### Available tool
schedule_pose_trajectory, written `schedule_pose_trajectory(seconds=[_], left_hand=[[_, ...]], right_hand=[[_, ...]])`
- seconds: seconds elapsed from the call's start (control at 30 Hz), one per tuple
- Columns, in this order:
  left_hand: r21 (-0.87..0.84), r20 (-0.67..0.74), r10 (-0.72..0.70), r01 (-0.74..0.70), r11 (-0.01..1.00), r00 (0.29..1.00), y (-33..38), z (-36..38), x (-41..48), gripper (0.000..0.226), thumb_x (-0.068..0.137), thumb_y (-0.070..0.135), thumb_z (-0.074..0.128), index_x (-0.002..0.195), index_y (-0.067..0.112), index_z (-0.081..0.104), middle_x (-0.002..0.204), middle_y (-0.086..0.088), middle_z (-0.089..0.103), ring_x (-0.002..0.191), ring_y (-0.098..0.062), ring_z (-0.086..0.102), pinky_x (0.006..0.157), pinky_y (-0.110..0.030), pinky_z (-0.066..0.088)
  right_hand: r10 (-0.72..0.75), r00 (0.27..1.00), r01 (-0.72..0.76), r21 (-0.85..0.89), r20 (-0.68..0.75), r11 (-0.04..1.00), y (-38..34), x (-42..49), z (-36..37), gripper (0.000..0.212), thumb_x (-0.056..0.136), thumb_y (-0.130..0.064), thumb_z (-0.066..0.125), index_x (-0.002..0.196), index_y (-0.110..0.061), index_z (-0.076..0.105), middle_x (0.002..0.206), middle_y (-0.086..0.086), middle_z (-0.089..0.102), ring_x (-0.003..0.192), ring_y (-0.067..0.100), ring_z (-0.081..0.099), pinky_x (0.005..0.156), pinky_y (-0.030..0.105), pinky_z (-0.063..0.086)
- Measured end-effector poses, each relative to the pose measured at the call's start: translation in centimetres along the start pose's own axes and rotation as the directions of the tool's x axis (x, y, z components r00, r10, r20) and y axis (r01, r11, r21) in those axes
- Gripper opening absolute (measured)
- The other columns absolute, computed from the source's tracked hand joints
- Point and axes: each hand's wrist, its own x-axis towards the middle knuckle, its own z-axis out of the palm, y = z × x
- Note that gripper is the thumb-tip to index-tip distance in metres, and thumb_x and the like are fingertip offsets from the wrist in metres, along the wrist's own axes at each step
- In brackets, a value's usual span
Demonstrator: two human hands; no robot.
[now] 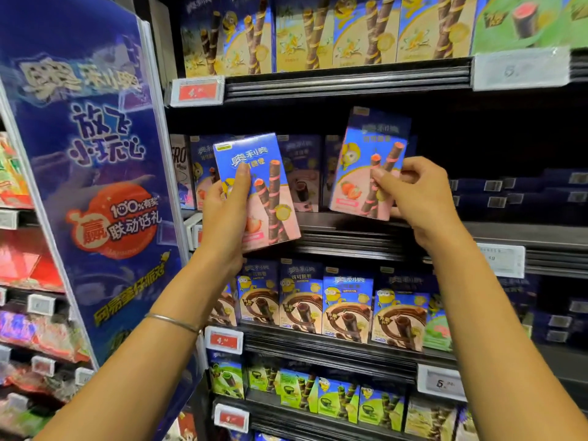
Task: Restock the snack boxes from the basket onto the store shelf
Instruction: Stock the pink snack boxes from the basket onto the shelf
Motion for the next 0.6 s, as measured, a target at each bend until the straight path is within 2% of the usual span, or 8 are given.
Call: schedule_pose_trajectory(seconds=[0.1, 0.2, 0.33, 0.37, 0.47, 0.53, 0.6], left_hand=[[-0.023, 0.023, -0.048, 0.049, 0.999, 0.999, 0.2, 0.0, 0.0, 0.03, 0.104, 0.046, 0.058, 0.082, 0.026, 0.062, 0.066, 0.007, 0.073, 0.054, -0.011, 0.072, 0.049, -0.026, 0.057], [-0.02, 0.033, -0.053, 0.054, 0.998, 0.998, 0.2, 0.2, 0.1, 0.029, 0.103, 0.049, 0.058, 0.087, 0.024, 0.062, 0.072, 0.004, 0.077, 0.061, -0.015, 0.076, 0.051, -0.03, 0.059], [-0.03, -0.014, -0.061, 0.06, 0.998, 0.998, 0.5, 0.9, -0.3, 0.029, 0.101, 0.051, 0.06, 0.101, 0.021, 0.06, 0.072, 0.008, 0.076, 0.056, -0.011, 0.073, 0.048, -0.027, 0.056], [-0.027, -0.018, -0.074, 0.073, 0.997, 0.997, 0.6, 1.2, -0.4, 0.036, 0.1, 0.052, 0.061, 0.108, 0.017, 0.061, 0.079, 0.005, 0.078, 0.061, -0.014, 0.075, 0.052, -0.031, 0.059], [-0.027, -0.01, -0.113, 0.113, 0.993, 0.994, 0.9, 1.9, -1.0, 0.06, 0.1, 0.055, 0.06, 0.133, 0.006, 0.057, 0.113, -0.016, 0.078, 0.094, -0.035, 0.078, 0.078, -0.053, 0.065], [-0.023, -0.006, -0.109, 0.108, 0.994, 0.994, 1.1, 2.3, -1.2, 0.061, 0.1, 0.055, 0.059, 0.135, 0.004, 0.057, 0.118, -0.019, 0.076, 0.1, -0.039, 0.076, 0.084, -0.057, 0.063], [-0.016, -0.002, -0.102, 0.101, 0.995, 0.995, 1.2, 2.5, -1.4, 0.062, 0.101, 0.055, 0.058, 0.135, 0.003, 0.057, 0.118, -0.02, 0.075, 0.1, -0.04, 0.076, 0.085, -0.058, 0.062]], right_hand=[[-0.026, 0.997, 0.005, -0.282, -0.069, 0.959, 1.6, 1.8, -0.3, 0.031, 0.084, -0.032, 0.081, 0.1, -0.012, 0.065, 0.096, 0.005, 0.071, 0.086, 0.018, 0.067, 0.078, 0.038, 0.054], [-0.015, 0.996, -0.024, -0.405, -0.092, 0.914, 2.5, 3.0, 0.3, 0.04, 0.085, -0.038, 0.079, 0.106, -0.008, 0.063, 0.111, 0.011, 0.068, 0.095, 0.025, 0.063, 0.077, 0.034, 0.049], [0.014, 0.997, -0.056, -0.551, -0.08, 0.833, 2.8, 3.9, 1.5, 0.047, 0.086, -0.047, 0.075, 0.11, -0.009, 0.062, 0.116, 0.014, 0.066, 0.099, 0.033, 0.063, 0.081, 0.043, 0.053], [0.014, 0.996, -0.063, -0.585, -0.088, 0.809, 2.8, 4.0, 1.9, 0.045, 0.088, -0.046, 0.074, 0.111, -0.01, 0.061, 0.117, 0.015, 0.065, 0.096, 0.034, 0.061, 0.077, 0.042, 0.05], [0.003, 0.994, -0.075, -0.637, -0.113, 0.767, 2.7, 4.3, 2.8, 0.031, 0.093, -0.036, 0.07, 0.108, -0.012, 0.057, 0.118, 0.018, 0.062, 0.091, 0.037, 0.058, 0.071, 0.039, 0.041], [0.001, 0.993, -0.076, -0.657, -0.114, 0.75, 2.8, 4.4, 3.4, 0.02, 0.095, -0.03, 0.066, 0.101, -0.014, 0.054, 0.116, 0.018, 0.061, 0.087, 0.036, 0.054, 0.07, 0.039, 0.038], [0.001, 0.993, -0.08, -0.674, -0.118, 0.735, 2.9, 4.5, 3.9, 0.019, 0.095, -0.026, 0.065, 0.104, -0.011, 0.057, 0.117, 0.019, 0.061, 0.089, 0.036, 0.055, 0.07, 0.039, 0.038]])
